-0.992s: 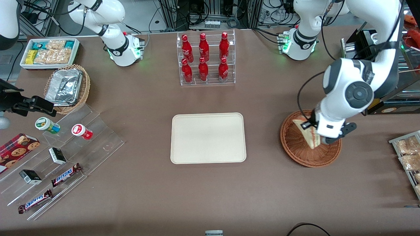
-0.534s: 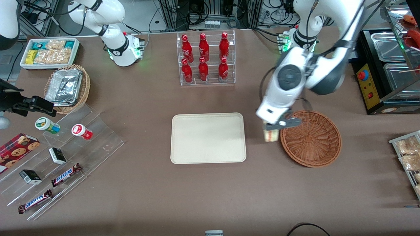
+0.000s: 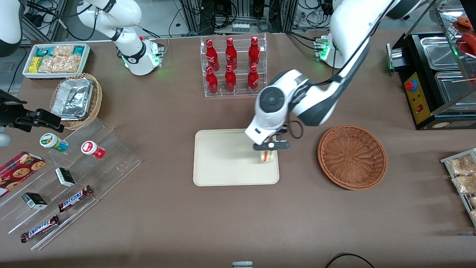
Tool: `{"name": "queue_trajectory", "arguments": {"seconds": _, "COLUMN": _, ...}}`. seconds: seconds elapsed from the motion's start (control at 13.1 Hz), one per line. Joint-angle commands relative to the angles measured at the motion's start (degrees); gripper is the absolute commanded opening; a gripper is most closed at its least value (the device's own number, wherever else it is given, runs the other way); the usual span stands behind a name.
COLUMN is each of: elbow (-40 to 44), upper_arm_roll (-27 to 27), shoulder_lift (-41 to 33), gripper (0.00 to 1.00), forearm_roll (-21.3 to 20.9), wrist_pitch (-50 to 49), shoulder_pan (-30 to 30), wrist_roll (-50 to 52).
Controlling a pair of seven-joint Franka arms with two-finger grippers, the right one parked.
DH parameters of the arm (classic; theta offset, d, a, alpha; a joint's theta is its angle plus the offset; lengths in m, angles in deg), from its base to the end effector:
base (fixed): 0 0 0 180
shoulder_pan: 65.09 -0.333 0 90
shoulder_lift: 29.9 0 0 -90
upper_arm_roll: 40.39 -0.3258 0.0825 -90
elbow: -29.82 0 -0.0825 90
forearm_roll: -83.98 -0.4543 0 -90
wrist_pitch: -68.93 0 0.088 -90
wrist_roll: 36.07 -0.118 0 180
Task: Place sandwich from basket to tray
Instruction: 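Lift the sandwich and carry it with the left gripper over the cream tray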
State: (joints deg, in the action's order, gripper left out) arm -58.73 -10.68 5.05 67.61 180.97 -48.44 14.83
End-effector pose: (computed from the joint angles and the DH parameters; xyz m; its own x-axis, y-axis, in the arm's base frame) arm 0.5633 -0.4915 0.2840 0.9948 0.0206 -0.1002 0.0143 -0.9979 -0.0632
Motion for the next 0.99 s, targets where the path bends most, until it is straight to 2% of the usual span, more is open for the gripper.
{"name": "queue_trajectory", "arguments": {"seconds": 0.0, "elbow": 6.0, "upper_arm_roll": 0.2, "shoulder_lift": 5.8, "gripper": 0.0, "forearm_roll": -2.2, "wrist_pitch": 1.7, "shoulder_pan": 1.5, "wrist_roll": 1.7}}
{"name": "queue_trajectory", "arguments": {"seconds": 0.38, "elbow": 9.6, "upper_arm_roll": 0.0, "shoulder_lift": 10.9, "gripper": 0.0, "forearm_roll": -3.9, "wrist_pitch": 4.2, "shoulder_pan": 4.5, "wrist_roll": 3.1}}
{"name": "queue_trajectory", "arguments": {"seconds": 0.76, "elbow": 10.1, "upper_arm_roll": -1.5, "shoulder_lift": 12.1, "gripper": 0.0, "forearm_roll": -4.1, "wrist_pitch": 4.7, "shoulder_pan": 4.7, "wrist_roll": 2.5}}
{"name": "queue_trajectory", "arguments": {"seconds": 0.92, "elbow": 10.1, "upper_arm_roll": -1.5, "shoulder_lift": 12.1, "gripper": 0.0, "forearm_roll": -6.6, "wrist_pitch": 4.7, "shoulder_pan": 4.7, "wrist_roll": 3.0}}
